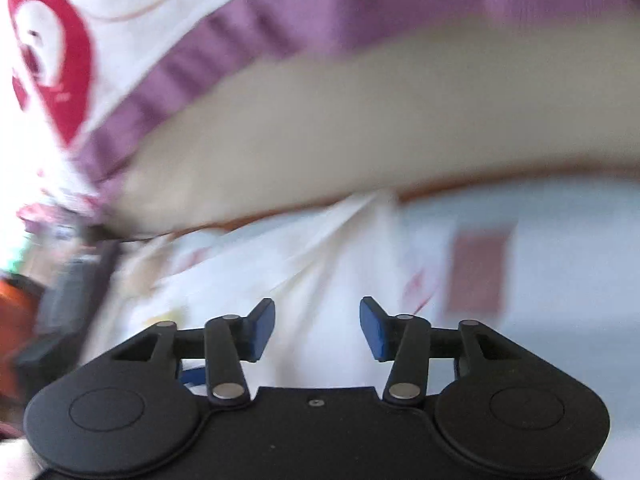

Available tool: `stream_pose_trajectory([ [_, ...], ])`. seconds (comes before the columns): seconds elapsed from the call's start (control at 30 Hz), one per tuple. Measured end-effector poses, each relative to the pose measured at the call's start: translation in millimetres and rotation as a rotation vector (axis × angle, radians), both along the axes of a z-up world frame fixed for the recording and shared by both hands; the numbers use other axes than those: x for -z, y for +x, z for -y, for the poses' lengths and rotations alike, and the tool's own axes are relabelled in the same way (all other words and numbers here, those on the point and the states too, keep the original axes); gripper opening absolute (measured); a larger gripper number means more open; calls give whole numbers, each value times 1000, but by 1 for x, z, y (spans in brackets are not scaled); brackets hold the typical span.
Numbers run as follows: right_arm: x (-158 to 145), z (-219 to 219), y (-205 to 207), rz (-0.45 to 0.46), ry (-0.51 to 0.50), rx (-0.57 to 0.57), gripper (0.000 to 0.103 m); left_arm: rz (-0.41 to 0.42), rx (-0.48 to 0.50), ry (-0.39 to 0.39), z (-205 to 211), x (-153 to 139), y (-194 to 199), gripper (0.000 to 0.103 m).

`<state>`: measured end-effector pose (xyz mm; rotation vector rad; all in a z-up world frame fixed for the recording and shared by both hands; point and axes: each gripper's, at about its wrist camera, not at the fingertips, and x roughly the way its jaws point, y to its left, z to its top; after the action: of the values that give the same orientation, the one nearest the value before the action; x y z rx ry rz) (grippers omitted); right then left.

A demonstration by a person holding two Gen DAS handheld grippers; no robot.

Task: Fold clothes

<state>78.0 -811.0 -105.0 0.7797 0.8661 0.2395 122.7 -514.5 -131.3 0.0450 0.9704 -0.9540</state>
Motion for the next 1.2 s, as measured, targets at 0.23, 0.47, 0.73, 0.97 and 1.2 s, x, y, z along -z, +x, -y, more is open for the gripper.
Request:
stream_pose_trajectory([
  [0.23, 37, -29, -44, -223, 271, 116, 60, 46, -26, 75, -16, -11, -16, 34],
  [0.47, 83, -40, -46, -241, 550, 370, 65, -21, -92, 41, -26, -8, -19, 34],
  [0.73, -12, -27, -83, 160, 291, 394, 3, -98, -58, -8, -27, -1, -37, 34],
  [0.97, 10, -27, -55, -81, 197, 275, 8, 71, 55, 19, -16, -24, -64, 34],
  [1.2, 27, -35, -43, -167, 166, 237, 14, 164, 207, 131, 35, -30, -68, 49],
])
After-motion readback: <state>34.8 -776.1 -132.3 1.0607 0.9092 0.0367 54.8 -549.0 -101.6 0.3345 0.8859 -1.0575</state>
